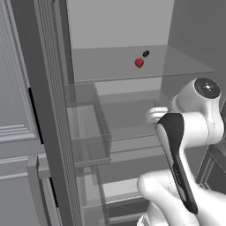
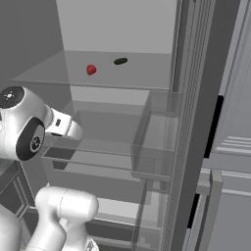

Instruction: Take the strawberry from the fridge and place it on top of the pancake, located on the dining counter.

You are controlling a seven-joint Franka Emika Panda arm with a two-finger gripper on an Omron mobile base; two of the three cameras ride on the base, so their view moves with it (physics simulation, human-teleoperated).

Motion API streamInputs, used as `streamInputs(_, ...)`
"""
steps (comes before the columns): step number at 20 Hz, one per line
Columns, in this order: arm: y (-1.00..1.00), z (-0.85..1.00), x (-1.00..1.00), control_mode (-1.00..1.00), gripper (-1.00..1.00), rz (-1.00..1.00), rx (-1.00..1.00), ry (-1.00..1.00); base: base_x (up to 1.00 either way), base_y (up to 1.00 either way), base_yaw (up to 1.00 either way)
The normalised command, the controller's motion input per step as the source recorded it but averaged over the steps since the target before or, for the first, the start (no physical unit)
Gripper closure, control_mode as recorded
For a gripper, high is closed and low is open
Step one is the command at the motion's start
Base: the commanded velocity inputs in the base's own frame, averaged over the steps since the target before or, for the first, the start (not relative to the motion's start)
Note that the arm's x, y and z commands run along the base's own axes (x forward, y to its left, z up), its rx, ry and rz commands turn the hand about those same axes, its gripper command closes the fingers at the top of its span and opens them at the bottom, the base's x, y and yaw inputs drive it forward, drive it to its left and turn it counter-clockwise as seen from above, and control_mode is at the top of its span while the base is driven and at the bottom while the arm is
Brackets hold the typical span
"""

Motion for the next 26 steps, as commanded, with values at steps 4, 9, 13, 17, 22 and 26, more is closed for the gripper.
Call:
streamInputs(4,0.00,1.00,-0.20,-1.00,-1.00,0.00,-0.07,-0.49,0.00,0.00,0.00)
streamInputs(9,-0.03,1.00,0.04,-1.00,-1.00,0.00,-0.01,-0.34,0.00,0.00,0.00)
streamInputs(13,0.00,1.00,0.14,-1.00,-1.00,0.01,0.02,-0.17,0.00,0.00,0.00)
streamInputs(17,0.00,0.67,0.23,-1.00,-1.00,0.03,0.02,-0.03,0.00,0.00,0.00)
streamInputs(22,0.00,-0.03,0.82,-1.00,-1.00,0.00,0.08,0.03,0.00,0.00,0.00)
streamInputs(26,0.00,-0.12,0.80,-1.00,-1.00,0.00,0.00,0.09,0.00,0.00,0.00)
